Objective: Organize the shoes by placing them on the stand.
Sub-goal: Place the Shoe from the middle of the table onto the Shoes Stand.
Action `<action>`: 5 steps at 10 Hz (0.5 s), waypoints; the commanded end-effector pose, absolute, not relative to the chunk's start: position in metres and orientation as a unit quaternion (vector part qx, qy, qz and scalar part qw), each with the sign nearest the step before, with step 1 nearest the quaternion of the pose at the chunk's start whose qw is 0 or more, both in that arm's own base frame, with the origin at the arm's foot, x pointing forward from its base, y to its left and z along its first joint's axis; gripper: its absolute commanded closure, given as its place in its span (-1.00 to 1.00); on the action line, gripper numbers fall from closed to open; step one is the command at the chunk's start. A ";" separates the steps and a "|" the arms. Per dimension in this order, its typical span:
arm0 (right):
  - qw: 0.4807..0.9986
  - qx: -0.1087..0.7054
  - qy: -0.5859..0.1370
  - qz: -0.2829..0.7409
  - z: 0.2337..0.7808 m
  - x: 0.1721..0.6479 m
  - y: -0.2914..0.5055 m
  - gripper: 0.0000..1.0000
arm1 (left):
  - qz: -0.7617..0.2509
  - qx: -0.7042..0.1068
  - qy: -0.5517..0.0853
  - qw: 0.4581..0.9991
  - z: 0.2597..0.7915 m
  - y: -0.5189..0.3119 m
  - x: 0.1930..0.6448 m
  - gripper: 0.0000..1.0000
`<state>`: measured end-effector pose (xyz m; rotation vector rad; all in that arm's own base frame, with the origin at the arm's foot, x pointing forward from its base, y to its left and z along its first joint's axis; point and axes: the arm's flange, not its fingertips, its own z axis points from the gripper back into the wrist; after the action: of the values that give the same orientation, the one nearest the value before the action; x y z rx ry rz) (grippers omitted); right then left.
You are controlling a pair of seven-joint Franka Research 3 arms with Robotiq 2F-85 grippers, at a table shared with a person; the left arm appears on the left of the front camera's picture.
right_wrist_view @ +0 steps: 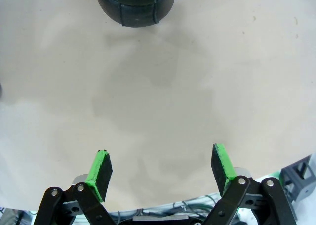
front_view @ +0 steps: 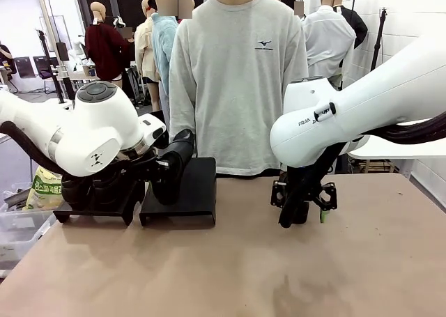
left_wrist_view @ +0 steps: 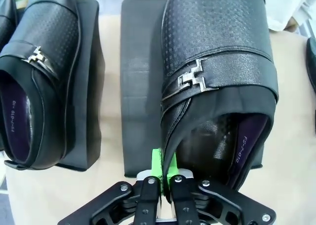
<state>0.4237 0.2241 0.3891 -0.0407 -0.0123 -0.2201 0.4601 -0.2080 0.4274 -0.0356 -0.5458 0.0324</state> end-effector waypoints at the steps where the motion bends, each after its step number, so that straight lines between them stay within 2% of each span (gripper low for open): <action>1: 0.994 -0.020 -0.007 -0.103 0.390 0.425 0.225 -1.00 | 0.052 -0.009 -0.284 0.957 0.428 -0.208 0.469 1.00; 5: 0.994 -0.020 -0.007 -0.103 0.390 0.425 0.225 -1.00 | 0.084 0.007 -0.264 0.961 0.420 -0.199 0.467 1.00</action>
<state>0.4237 0.2241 0.3891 -0.0407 -0.0123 -0.2200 0.4646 -0.1910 0.4197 -0.0057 -0.5185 0.1362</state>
